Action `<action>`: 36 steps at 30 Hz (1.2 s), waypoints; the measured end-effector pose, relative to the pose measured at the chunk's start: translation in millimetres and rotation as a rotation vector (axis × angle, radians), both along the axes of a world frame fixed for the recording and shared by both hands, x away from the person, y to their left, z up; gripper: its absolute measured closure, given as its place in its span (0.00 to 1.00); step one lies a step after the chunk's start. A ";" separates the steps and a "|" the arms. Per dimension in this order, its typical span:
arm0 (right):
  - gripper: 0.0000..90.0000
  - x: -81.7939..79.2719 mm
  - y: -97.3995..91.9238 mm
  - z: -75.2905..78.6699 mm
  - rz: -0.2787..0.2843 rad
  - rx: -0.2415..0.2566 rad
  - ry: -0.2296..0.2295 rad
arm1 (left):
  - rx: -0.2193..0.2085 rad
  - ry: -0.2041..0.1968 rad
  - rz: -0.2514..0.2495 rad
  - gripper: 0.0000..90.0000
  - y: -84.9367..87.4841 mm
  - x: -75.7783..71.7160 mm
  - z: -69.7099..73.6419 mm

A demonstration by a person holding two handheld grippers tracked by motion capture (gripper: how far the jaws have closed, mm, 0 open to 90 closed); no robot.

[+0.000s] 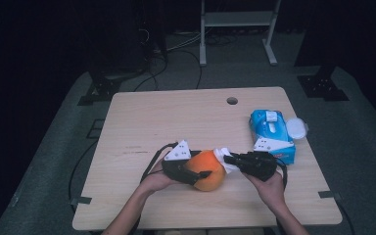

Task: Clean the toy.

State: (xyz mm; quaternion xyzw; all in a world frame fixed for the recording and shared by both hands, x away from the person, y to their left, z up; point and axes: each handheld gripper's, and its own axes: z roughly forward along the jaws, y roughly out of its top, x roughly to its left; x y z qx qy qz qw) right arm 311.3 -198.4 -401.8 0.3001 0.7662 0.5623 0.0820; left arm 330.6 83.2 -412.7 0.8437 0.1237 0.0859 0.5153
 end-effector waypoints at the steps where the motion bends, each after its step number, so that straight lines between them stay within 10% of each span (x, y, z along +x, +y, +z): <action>1: 0.91 -2.0 0.4 3.3 -0.001 0.000 -0.019 | 0.000 -0.004 -0.003 0.29 -1.5 -0.6 0.1; 9: 0.90 -5.8 15.0 5.3 0.029 -0.057 -0.072 | 0.026 -0.023 -0.020 0.24 -9.3 -5.1 1.7; 19: 0.90 -2.7 6.6 -3.3 0.017 -0.060 -0.034 | -0.064 0.067 -0.005 0.12 16.6 7.1 8.3; 28: 0.90 1.3 -2.3 -6.1 0.015 -0.048 -0.021 | -0.070 0.167 -0.031 0.10 17.0 16.6 -14.3; 36: 0.90 3.6 -6.9 -7.0 0.004 -0.051 -0.023 | -0.053 0.127 -0.011 0.25 9.3 12.1 -19.8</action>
